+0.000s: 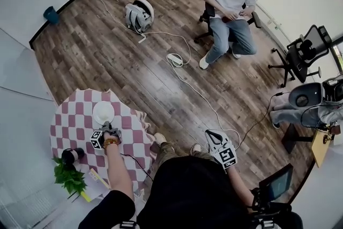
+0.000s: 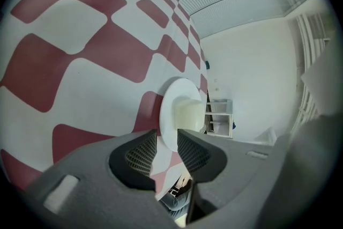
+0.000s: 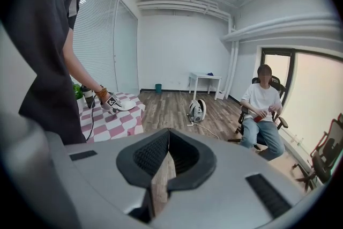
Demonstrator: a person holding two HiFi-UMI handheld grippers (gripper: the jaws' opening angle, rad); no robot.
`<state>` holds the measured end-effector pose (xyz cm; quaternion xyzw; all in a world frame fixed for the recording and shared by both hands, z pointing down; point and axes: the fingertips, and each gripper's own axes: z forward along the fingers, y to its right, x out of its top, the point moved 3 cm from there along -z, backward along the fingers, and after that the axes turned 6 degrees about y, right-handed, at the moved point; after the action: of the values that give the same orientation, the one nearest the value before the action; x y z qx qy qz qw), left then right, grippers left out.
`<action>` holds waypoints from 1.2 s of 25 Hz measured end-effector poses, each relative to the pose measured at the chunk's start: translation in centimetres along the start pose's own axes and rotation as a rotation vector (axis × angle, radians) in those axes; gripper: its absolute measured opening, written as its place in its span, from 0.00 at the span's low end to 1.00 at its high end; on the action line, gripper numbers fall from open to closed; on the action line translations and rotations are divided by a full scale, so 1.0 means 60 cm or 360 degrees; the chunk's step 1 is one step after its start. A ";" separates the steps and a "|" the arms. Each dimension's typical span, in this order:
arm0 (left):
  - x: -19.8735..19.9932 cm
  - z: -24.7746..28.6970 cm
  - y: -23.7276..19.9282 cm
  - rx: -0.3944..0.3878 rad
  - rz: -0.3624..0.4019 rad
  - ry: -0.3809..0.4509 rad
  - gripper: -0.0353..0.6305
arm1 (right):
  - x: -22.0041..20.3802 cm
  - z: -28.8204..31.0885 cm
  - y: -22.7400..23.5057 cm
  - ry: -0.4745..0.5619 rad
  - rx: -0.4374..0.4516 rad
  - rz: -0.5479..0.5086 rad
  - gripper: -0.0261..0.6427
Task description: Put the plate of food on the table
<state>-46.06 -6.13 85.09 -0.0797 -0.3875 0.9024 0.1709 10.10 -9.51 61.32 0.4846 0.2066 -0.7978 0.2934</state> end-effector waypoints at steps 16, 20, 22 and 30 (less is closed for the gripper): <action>-0.084 -0.183 -0.118 -0.0011 -0.0034 0.0101 0.21 | -0.061 -0.084 0.019 0.0171 0.0148 0.0046 0.06; -0.119 -0.245 -0.161 -0.0045 -0.0059 0.0119 0.21 | -0.092 -0.113 0.013 0.0170 0.0218 0.0050 0.06; -0.141 -0.277 -0.178 -0.0077 -0.0067 0.0119 0.21 | -0.108 -0.119 0.005 0.0158 0.0282 0.0034 0.06; -0.224 -0.409 -0.327 -0.0008 -0.0041 0.0073 0.21 | -0.114 -0.121 -0.025 0.0169 0.0539 -0.0080 0.06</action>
<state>-21.95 17.98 82.66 -0.0959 -0.3866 0.8971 0.1910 16.28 -2.10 64.30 0.5631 0.0966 -0.8016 0.1761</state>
